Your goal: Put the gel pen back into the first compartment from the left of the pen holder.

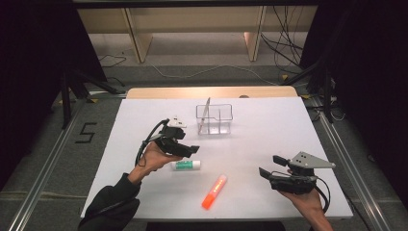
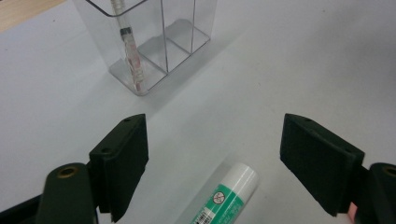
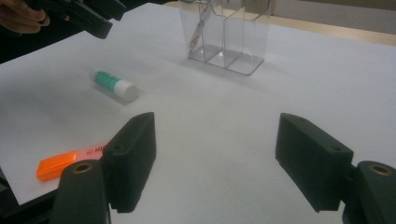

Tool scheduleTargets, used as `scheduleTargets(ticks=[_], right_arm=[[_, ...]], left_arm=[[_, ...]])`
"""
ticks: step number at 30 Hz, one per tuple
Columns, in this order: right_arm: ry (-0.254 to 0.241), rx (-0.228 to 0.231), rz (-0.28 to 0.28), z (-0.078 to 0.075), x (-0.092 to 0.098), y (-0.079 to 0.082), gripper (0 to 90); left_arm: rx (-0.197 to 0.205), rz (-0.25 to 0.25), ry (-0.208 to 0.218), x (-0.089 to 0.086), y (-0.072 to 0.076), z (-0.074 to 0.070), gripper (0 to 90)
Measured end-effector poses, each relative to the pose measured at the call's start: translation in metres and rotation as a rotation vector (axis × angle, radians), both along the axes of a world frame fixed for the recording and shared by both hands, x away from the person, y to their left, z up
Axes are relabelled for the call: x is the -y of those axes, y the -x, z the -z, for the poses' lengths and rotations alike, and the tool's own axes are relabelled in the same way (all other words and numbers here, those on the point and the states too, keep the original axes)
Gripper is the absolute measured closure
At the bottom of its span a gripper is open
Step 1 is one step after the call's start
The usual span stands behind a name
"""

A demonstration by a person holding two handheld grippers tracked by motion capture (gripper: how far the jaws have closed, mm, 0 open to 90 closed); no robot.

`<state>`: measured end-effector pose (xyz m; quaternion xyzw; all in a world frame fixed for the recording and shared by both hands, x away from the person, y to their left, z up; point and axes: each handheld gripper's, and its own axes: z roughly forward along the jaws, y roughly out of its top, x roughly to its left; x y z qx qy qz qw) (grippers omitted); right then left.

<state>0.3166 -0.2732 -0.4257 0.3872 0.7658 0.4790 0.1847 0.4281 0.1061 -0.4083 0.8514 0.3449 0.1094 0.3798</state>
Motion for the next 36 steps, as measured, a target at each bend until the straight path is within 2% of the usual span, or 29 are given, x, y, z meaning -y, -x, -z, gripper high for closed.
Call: scheduleTargets(ticks=[5,10,13,27,36], right_arm=[[-0.001,0.001,0.0,0.0,0.0,0.0,29.8],[0.0,0.0,-0.001,0.0,0.0,0.0,29.8],[-0.001,0.001,0.0,0.0,0.0,0.0,29.8],[0.002,0.0,-0.004,0.002,-0.001,0.0,29.8],[0.0,-0.004,-0.003,0.002,-0.001,-0.001,29.8]], left_arm=[[-0.011,0.01,-0.02,-0.002,0.002,0.001,23.2],[-0.012,0.007,-0.011,-0.002,0.008,0.001,23.2],[-0.024,0.012,-0.021,0.0,0.013,0.001,22.9],[-0.072,0.051,-0.055,0.02,0.036,0.009,21.7],[-0.096,0.044,-0.066,0.026,0.043,0.011,21.5]])
